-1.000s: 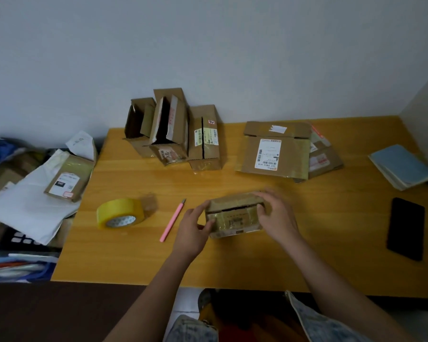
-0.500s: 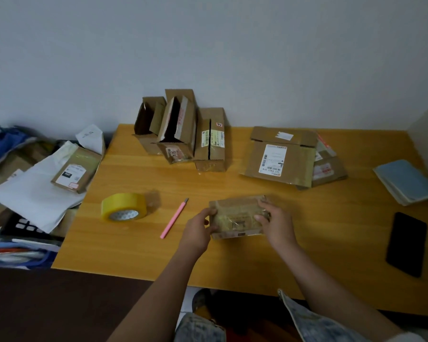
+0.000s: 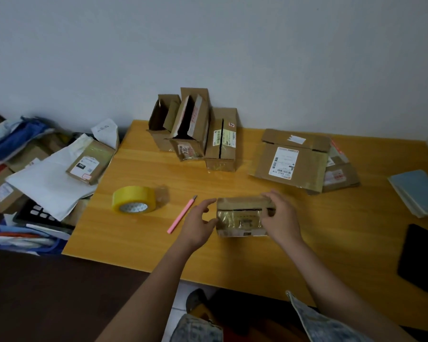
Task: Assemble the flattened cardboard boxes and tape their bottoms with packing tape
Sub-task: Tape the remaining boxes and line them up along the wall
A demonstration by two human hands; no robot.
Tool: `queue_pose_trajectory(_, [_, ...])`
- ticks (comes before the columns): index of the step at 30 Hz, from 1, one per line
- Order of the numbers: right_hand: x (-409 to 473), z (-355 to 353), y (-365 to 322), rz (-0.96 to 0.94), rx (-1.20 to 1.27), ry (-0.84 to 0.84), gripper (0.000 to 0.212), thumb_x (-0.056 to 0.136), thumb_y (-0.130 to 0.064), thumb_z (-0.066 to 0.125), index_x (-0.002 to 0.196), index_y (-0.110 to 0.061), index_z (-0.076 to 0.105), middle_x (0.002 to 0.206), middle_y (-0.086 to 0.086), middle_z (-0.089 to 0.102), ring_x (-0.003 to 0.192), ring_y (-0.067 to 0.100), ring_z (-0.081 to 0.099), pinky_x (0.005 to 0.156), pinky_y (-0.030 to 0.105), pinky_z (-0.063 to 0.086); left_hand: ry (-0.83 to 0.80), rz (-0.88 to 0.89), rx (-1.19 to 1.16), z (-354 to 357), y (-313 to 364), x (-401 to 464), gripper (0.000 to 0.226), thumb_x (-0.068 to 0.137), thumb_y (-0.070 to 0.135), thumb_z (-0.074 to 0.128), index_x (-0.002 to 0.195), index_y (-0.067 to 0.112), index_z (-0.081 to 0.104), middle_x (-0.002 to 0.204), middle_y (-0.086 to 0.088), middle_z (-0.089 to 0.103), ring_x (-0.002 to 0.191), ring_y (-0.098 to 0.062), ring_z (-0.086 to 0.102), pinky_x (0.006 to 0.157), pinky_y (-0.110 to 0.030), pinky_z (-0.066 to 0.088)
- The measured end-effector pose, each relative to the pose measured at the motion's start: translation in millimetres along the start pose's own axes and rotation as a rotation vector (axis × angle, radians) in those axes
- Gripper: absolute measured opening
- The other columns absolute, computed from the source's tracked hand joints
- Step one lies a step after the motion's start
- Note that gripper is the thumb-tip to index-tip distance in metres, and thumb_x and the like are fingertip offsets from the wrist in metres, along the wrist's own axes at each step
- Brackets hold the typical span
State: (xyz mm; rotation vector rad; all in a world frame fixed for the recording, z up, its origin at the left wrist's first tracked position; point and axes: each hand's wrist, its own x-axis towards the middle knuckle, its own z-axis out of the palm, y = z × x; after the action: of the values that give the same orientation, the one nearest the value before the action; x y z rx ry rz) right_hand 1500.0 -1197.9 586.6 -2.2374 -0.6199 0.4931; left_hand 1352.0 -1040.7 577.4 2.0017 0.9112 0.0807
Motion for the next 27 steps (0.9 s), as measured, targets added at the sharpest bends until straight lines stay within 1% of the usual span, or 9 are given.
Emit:
queue_pose_trajectory(3, [3.2,2.9,-19.1,-0.057,0.009,0.010,0.039,0.091,-0.005,0.057,0.126,-0.023,0.061,0.150,-0.002,0.041,0.138,0.017,0.038,0.109,0.028,0.035,0.059,-0.043,-0.006,-18.6,-8.1,0.1,0.049,0.094,0.014,0.061,0.140,0.026,0.046,0.131,-0.007,0.052,0.096,-0.021,0.060,0.074,-0.028,0.047])
queue_pose_trajectory(6, [6.8,10.3,-47.0,-0.107,0.013,0.013,0.039,0.091,-0.005,0.056,0.125,-0.024,0.061,0.145,-0.003,0.046,0.135,0.017,0.042,0.111,0.035,0.037,0.140,-0.091,-0.015,-45.8,-22.6,2.2,0.043,0.096,0.012,0.057,0.138,0.022,0.049,0.131,-0.009,0.053,0.093,-0.022,0.060,0.066,-0.027,0.046])
queue_pose_trajectory(8, [9.1,20.7,-68.7,-0.158,0.018,0.011,0.037,0.092,-0.004,0.055,0.124,-0.022,0.061,0.141,-0.003,0.050,0.134,0.014,0.042,0.113,0.031,0.033,0.209,-0.110,0.011,-67.5,-34.9,4.5,0.040,0.096,0.009,0.056,0.135,0.016,0.052,0.129,-0.011,0.055,0.089,-0.018,0.058,0.068,-0.027,0.044])
queue_pose_trajectory(11, [12.1,48.3,-101.7,-0.212,0.041,-0.017,0.034,0.094,-0.004,0.054,0.124,-0.019,0.062,0.137,-0.005,0.051,0.132,0.011,0.042,0.107,0.020,0.027,0.281,-0.106,0.083,-102.6,-57.9,8.8,0.036,0.096,0.008,0.053,0.131,0.011,0.055,0.129,-0.014,0.055,0.099,-0.025,0.060,0.077,-0.032,0.046])
queue_pose_trajectory(15, [14.3,103.7,-135.3,-0.181,0.038,-0.142,0.032,0.096,-0.008,0.051,0.124,-0.020,0.061,0.130,-0.005,0.057,0.125,0.010,0.048,0.097,0.016,0.033,0.327,-0.102,0.160,-149.6,-87.8,13.8,0.034,0.097,0.011,0.052,0.131,0.012,0.054,0.134,-0.013,0.047,0.111,-0.029,0.054,0.081,-0.033,0.043])
queue_pose_trajectory(18, [19.7,149.6,-147.1,-0.131,0.054,-0.249,0.032,0.097,-0.008,0.051,0.125,-0.019,0.061,0.131,-0.005,0.059,0.126,0.010,0.050,0.095,0.016,0.037,0.310,-0.074,0.230,-179.5,-110.7,24.6,0.036,0.097,0.014,0.055,0.132,0.011,0.053,0.136,-0.013,0.047,0.120,-0.031,0.049,0.087,-0.035,0.043])
queue_pose_trajectory(20, [24.6,176.7,-148.0,-0.076,0.065,-0.288,0.032,0.097,-0.007,0.051,0.125,-0.018,0.062,0.132,-0.003,0.059,0.127,0.012,0.050,0.098,0.020,0.040,0.259,-0.073,0.264,-192.5,-123.9,35.0,0.039,0.097,0.016,0.056,0.135,0.011,0.051,0.139,-0.013,0.047,0.124,-0.032,0.047,0.096,-0.043,0.043])
queue_pose_trajectory(22, [31.3,198.1,-145.1,-0.025,0.051,-0.310,0.031,0.098,-0.007,0.051,0.126,-0.016,0.061,0.133,-0.002,0.058,0.128,0.013,0.050,0.101,0.024,0.041,0.202,-0.055,0.277,-198.1,-132.1,47.3,0.042,0.097,0.020,0.055,0.138,0.012,0.048,0.141,-0.011,0.046,0.126,-0.031,0.046,0.101,-0.046,0.042])
queue_pose_trajectory(27, [56.9,239.2,-124.1,-0.026,-0.044,-0.343,0.033,0.097,-0.008,0.053,0.128,-0.015,0.060,0.132,0.000,0.059,0.127,0.015,0.051,0.105,0.030,0.041,0.075,-0.088,0.254,-194.0,-145.8,83.2,0.047,0.097,0.036,0.054,0.139,0.015,0.047,0.136,-0.009,0.050,0.124,-0.027,0.048,0.100,-0.041,0.043])
